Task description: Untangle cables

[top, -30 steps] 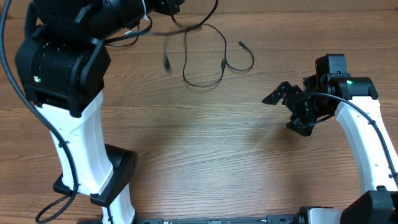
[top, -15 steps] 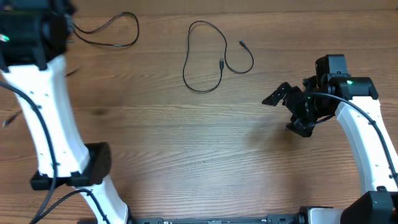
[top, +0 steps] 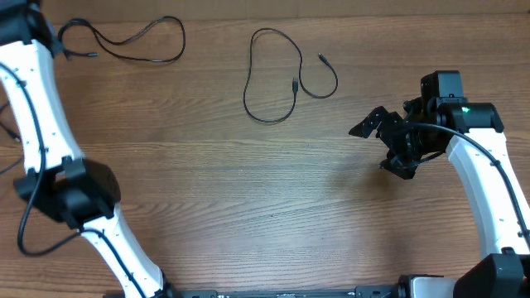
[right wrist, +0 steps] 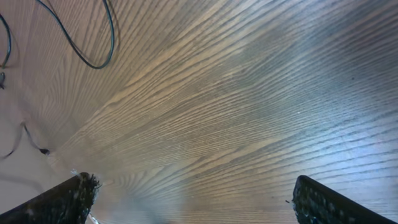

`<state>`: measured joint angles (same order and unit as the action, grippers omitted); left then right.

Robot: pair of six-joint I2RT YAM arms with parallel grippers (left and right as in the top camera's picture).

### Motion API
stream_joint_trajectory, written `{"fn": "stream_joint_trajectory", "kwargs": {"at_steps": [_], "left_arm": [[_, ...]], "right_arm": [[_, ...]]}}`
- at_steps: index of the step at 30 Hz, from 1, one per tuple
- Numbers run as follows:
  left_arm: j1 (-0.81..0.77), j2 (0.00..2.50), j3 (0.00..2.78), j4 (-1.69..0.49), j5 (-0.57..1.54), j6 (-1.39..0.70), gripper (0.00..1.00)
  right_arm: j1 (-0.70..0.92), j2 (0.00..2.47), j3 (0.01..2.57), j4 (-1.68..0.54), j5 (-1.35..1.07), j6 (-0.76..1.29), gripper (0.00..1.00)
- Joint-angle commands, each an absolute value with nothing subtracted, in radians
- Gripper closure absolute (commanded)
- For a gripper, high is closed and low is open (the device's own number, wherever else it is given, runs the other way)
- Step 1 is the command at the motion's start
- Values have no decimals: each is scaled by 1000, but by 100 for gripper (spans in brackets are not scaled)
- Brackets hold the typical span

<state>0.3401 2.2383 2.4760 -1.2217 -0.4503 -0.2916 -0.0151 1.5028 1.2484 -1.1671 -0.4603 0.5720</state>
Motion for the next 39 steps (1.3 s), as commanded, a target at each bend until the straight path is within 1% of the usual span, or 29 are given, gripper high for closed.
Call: {"fn": "stream_joint_trajectory", "kwargs": {"at_steps": [1,3,7,8,9,11,12,16,20,25,26,27,28,29,30,32,34,39], "left_arm": [[307,2325,2469,-1242,-176,-232,96],[285,2350,2469,-1292,-176,-232,96],[258,2371,2468,-1430,-289,-258,96],[256,2379,2464,-1480,-278,-262,96],[252,2395,2455,-1535,-225,-234,96],[241,2416,2453,-1565,-171,-162,96],[226,2440,2452,-1596,-128,-67,96],[191,2486,2451,-1598,-162,-47,96],[142,2513,2447,-1506,-167,57,96],[103,2564,2444,-1461,-164,112,94],[99,2577,2443,-1465,-164,96,88],[98,2580,2443,-1469,-165,84,78],[99,2582,2444,-1468,-164,64,47],[98,2576,2451,-1466,-165,40,19],[100,2567,2463,-1468,-169,21,0],[111,2522,2528,-1473,-214,-20,0],[115,2501,2557,-1470,-216,-45,0],[171,2441,2600,-1457,-213,-266,0]], "right_arm": [[-12,1493,1270,-1153,-462,567,0],[-12,1493,1270,-1150,-462,567,0],[-12,1493,1270,-1139,-462,567,0],[-12,1493,1270,-1139,-462,567,0],[-12,1493,1270,-1135,-462,567,0],[-12,1493,1270,-1131,-462,567,0],[-12,1493,1270,-1131,-462,567,0],[-12,1493,1270,-1137,-463,567,0],[-12,1493,1270,-1135,-463,567,0],[-12,1493,1270,-1131,-466,567,0],[-12,1493,1270,-1131,-466,567,0],[-12,1493,1270,-1131,-466,568,0],[-12,1493,1270,-1131,-466,568,0],[-12,1493,1270,-1131,-466,568,0],[-12,1493,1270,-1131,-466,568,0],[-12,1493,1270,-1131,-466,568,0],[-12,1493,1270,-1131,-466,567,0],[-12,1493,1270,-1140,-466,567,0]]}}
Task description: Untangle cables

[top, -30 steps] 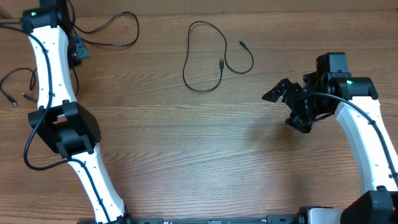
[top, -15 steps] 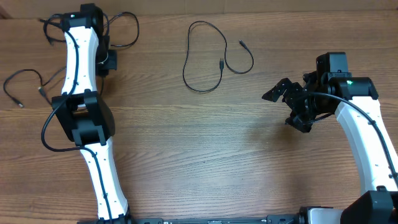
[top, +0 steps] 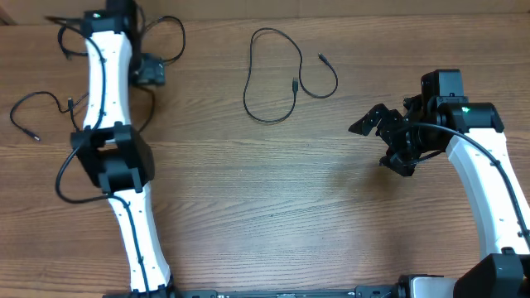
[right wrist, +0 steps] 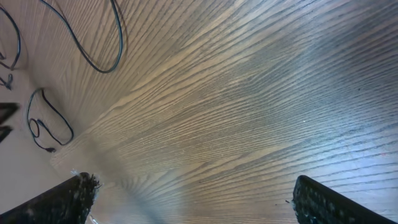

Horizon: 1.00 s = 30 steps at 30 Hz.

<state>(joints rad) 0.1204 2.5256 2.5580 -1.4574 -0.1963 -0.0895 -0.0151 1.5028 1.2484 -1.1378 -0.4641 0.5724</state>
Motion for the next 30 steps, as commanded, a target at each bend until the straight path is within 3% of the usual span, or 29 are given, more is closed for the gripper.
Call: {"fn": "stream_joint_trajectory", "kwargs": {"at_steps": [1,6,9,16,17,18,19,20,21,23,25,27,30], "left_arm": [[215,2444,2598,-1482,-212,-334,0],[358,2453,2537,-1532,-161,-383,0],[465,2454,2405,-1512,81,-384,0],[482,2454,2155,-1375,124,-450,3],[474,2454,2134,-1356,124,-469,10],[464,2454,2113,-1335,124,-490,30],[457,2454,2098,-1322,124,-505,43],[454,2454,2091,-1312,124,-511,49],[448,2454,2081,-1298,123,-525,62],[445,2455,2081,-1270,123,-524,78],[445,2455,2081,-1243,120,-493,84],[445,2454,2082,-1206,112,-444,96],[445,2454,2083,-1208,-32,-443,96]], "right_arm": [[-12,1493,1270,-1149,-465,567,0],[-12,1493,1270,-1134,-466,567,0],[-12,1493,1270,-1118,-465,568,0],[-12,1493,1270,-1097,-466,571,0],[-12,1493,1270,-1097,-466,571,0],[-12,1493,1270,-1097,-466,571,0],[-12,1493,1270,-1098,-466,571,0],[-12,1493,1270,-1098,-466,571,0],[-12,1493,1270,-1102,-466,571,0],[-12,1493,1270,-1102,-466,571,0],[-12,1493,1270,-1102,-466,571,0],[-12,1493,1270,-1107,-465,571,0],[-12,1493,1270,-1108,-466,571,0]]}}
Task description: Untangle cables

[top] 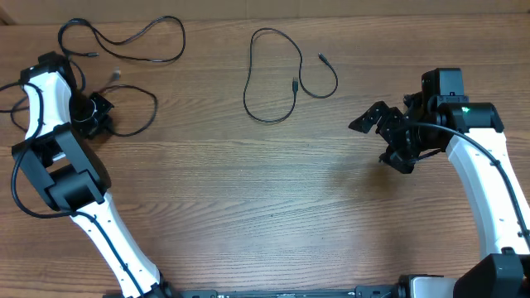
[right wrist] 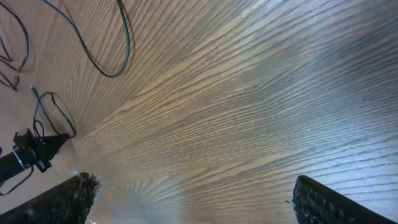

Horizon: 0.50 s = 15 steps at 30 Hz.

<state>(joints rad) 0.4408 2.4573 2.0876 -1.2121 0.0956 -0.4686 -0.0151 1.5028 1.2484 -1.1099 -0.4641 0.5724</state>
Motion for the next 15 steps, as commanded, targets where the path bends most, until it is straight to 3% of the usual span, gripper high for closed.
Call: {"fn": "stream_joint_trajectory", "kwargs": {"at_steps": [1,8,10,15], "left_arm": [[447,2454,2084,-1214,-59,-453,96],[499,2452,2152,-1245,-123,-450,96],[508,2452,2246,-1268,-151,-390,86],[506,2452,2387,-1316,-164,-389,75]], "right_arm": [[-12,1493,1270,-1108,-465,571,0],[-12,1493,1270,-1124,-465,571,0],[-12,1493,1270,-1123,-465,571,0],[-12,1493,1270,-1123,-465,571,0]]}}
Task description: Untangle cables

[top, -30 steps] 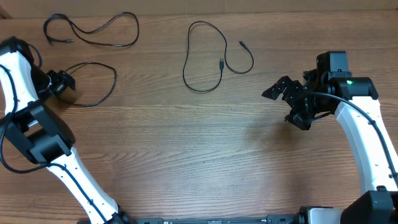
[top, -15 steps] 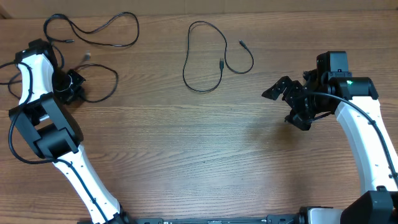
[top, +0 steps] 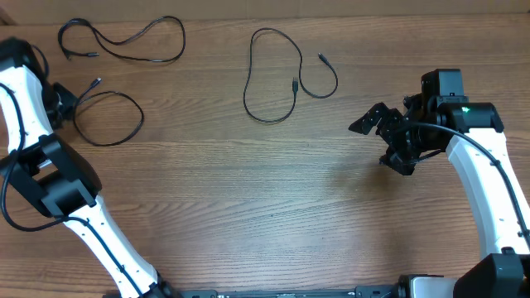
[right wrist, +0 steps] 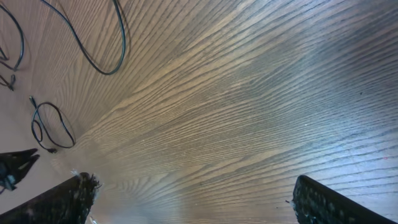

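Three thin black cables lie apart on the wooden table (top: 248, 207). One runs along the far left (top: 124, 40). A second is looped at the far middle (top: 281, 74) (right wrist: 93, 43). The third forms a loop (top: 112, 117) (right wrist: 53, 124) near the left edge. Just left of that loop is my left gripper (top: 65, 103) (right wrist: 15, 167); its fingers look apart with nothing between them. At the right, my right gripper (top: 383, 142) (right wrist: 199, 205) hangs wide open over bare wood, far from every cable.
The left arm's white links and dark elbow (top: 45, 186) cover the table's left side. The right arm (top: 489, 190) runs along the right edge.
My left gripper has moved left, from against the small loop to the table's left edge. That loop now lies wider and apart from the fingers. The right arm is still.
First my left arm stood at the far left corner, with two cables lying apart. Then it reached in over the left cables. Half a second ago its gripper was at a small loop near the left edge. Now that loop lies free, all three apart.
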`<state>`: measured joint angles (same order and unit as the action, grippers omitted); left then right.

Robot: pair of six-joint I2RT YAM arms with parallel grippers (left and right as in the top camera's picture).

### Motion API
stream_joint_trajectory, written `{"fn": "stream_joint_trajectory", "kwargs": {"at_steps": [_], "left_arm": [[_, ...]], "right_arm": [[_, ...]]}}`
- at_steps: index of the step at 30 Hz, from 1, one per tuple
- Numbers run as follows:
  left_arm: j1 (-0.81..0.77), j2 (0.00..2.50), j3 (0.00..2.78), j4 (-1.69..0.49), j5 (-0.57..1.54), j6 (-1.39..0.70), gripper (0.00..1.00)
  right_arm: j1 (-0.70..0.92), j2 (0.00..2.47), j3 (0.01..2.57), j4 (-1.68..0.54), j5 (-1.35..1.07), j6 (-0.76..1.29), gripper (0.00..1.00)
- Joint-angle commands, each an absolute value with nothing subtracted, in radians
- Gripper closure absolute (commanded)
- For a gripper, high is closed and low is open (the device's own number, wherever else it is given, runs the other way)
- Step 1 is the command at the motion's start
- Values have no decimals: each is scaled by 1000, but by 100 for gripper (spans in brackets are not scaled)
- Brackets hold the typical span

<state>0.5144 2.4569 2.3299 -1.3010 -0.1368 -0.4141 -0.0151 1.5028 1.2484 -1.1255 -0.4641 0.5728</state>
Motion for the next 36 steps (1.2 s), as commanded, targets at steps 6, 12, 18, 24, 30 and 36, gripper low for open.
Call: {"fn": "stream_joint_trajectory", "kwargs": {"at_steps": [6,12,18,24,30,36], "left_arm": [[499,2452,2387,-1331,-4,-328,46],[359,2452,2387,-1282,666,-3,36],[15,2462,2381,-1089,478,-164,5],[-240,2500,2377,-800,143,-305,0],[-308,2606,2377,-699,-36,-318,0],[-281,2658,2377,-673,-7,-310,20]], "right_arm": [[-12,1493,1270,-1093,-457,571,0],[-10,1516,1270,-1033,-417,571,0],[48,1562,1269,-1036,-416,570,0],[112,1562,1269,-1090,-416,569,0],[131,1562,1269,-1154,-416,566,0],[131,1562,1269,-1172,-417,541,0]]}}
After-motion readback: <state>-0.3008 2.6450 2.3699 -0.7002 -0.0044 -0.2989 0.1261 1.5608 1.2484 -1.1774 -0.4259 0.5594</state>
